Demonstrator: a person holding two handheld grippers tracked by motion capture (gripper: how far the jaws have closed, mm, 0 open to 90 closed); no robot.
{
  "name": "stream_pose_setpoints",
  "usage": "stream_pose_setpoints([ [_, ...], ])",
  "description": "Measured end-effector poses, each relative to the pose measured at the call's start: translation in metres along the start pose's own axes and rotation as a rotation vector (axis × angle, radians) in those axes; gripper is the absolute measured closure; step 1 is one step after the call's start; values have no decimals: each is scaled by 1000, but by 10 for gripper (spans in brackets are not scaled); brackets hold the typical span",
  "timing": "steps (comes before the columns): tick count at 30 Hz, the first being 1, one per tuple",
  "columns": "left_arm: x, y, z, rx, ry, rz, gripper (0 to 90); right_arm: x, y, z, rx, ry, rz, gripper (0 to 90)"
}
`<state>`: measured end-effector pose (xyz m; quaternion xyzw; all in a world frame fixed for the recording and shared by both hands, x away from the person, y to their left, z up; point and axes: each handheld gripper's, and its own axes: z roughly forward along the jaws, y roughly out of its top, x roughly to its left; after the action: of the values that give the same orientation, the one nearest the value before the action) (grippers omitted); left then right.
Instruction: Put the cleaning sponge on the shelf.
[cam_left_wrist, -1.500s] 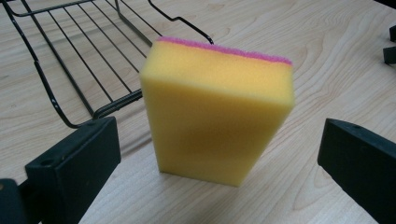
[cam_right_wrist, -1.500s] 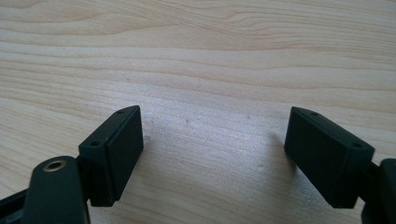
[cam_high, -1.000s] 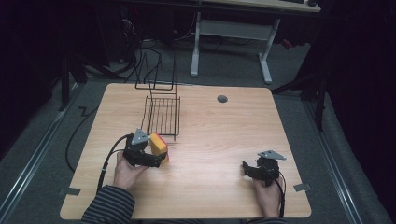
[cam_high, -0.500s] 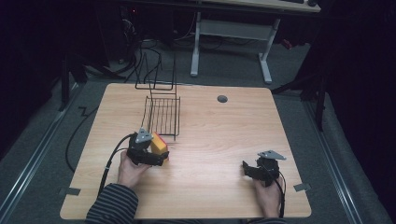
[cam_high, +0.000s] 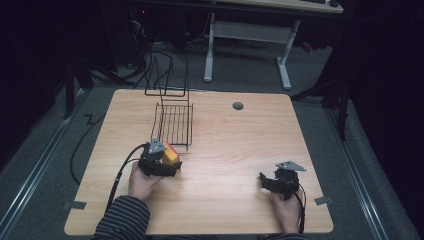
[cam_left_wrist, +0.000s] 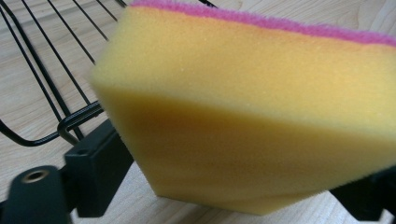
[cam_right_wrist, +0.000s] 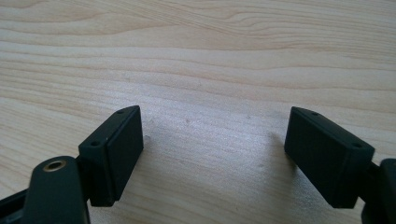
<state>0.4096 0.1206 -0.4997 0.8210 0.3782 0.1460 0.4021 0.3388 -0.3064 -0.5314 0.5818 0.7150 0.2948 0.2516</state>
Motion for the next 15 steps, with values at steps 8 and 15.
stream_pose_setpoints([
  [8,-2,-1,2,6,-8,2,187,0,0,0,0,0,0,196],
  [15,-3,-1,0,9,-16,21,218,0,0,0,0,0,0,196],
])
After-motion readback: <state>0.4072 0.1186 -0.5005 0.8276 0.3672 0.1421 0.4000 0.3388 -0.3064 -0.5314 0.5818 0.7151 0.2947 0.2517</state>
